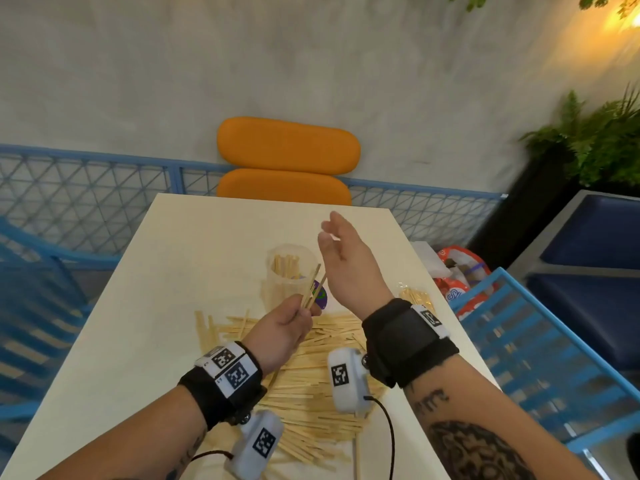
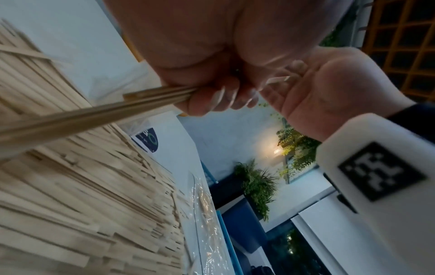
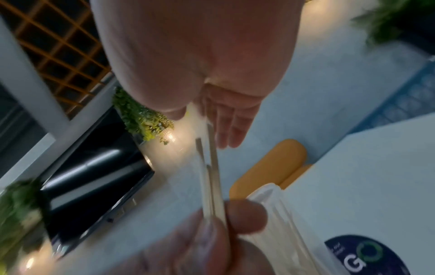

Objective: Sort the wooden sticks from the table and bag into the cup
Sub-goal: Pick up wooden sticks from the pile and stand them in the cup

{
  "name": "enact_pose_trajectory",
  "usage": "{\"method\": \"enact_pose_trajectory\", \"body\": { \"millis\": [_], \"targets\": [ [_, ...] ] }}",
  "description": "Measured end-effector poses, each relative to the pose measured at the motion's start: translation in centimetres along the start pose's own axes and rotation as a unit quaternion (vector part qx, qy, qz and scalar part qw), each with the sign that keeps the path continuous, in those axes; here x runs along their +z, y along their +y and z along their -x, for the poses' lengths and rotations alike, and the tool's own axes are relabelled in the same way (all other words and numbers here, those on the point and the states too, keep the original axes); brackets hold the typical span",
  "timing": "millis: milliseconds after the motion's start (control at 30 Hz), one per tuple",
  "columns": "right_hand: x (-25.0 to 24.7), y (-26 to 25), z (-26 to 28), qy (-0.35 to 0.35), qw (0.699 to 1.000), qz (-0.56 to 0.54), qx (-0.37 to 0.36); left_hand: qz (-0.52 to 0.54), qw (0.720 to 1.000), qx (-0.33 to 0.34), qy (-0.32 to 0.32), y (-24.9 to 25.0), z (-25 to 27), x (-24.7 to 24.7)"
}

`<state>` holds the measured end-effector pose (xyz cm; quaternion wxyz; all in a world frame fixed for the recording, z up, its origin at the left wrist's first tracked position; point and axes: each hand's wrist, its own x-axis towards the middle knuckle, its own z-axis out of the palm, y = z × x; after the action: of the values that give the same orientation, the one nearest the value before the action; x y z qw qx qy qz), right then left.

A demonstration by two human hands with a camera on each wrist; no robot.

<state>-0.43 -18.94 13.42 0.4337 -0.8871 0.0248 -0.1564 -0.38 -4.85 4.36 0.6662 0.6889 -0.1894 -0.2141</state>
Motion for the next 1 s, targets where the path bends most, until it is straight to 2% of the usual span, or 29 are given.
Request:
{"method": "enact_pose_trajectory", "body": {
  "millis": [100, 233, 400, 467, 533, 600, 633, 700, 767, 833, 900, 1000],
  "targets": [
    [0.7, -0.1, 0.6, -0.01, 0.998, 0.044, -0.031, -0.025, 0.999, 0.026, -0.012, 0.9, 0.1, 0.5],
    [0.7, -0.3, 1.4, -0.027, 0.998, 0.043, -0.03, -0.052, 0.998, 0.047, -0.002, 0.6, 0.2, 0.6],
    [0.3, -0.4, 2.8, -0.159, 0.98, 0.101, -0.06, -0.036, 0.998, 0.045, 0.03, 1.1, -0.4, 1.2],
    [0.3, 0.2, 3.3, -0.191, 0.976, 0.084, -0.068, -0.013, 0.999, 0.04, 0.03, 1.5, -0.7, 1.2],
    [0.2, 1.2, 3.7, -0.177, 0.983, -0.022, -0.042, 0.024, 0.997, 0.063, 0.022, 1.5, -1.0, 1.2],
    [0.3, 2.5, 4.1, -0.152, 0.982, -0.115, 0.011, 0.073, 0.994, 0.057, 0.055, 1.9, -1.2, 0.9],
    [0.5, 3.4, 4.3, -0.159, 0.979, -0.12, 0.04, 0.105, 0.989, 0.054, 0.084, 2.3, -1.3, 0.7],
    [0.8, 5.0, 5.3, -0.221, 0.97, -0.054, 0.089, 0.202, 0.97, 0.072, 0.117, 3.3, -1.9, 0.2],
    [1.5, 6.3, 6.8, -0.296, 0.948, 0.017, 0.117, 0.297, 0.944, 0.069, 0.129, 4.7, -2.5, -0.1],
    [2.0, 6.4, 8.0, -0.336, 0.93, 0.017, 0.146, 0.363, 0.921, 0.059, 0.126, 5.8, -2.9, -0.3],
    [2.5, 6.0, 8.6, -0.334, 0.925, -0.051, 0.174, 0.378, 0.916, 0.053, 0.123, 6.2, -3.1, -0.1],
    [2.4, 5.0, 8.8, -0.275, 0.928, -0.137, 0.21, 0.365, 0.921, 0.052, 0.126, 5.9, -3.1, 0.6]
  ]
}}
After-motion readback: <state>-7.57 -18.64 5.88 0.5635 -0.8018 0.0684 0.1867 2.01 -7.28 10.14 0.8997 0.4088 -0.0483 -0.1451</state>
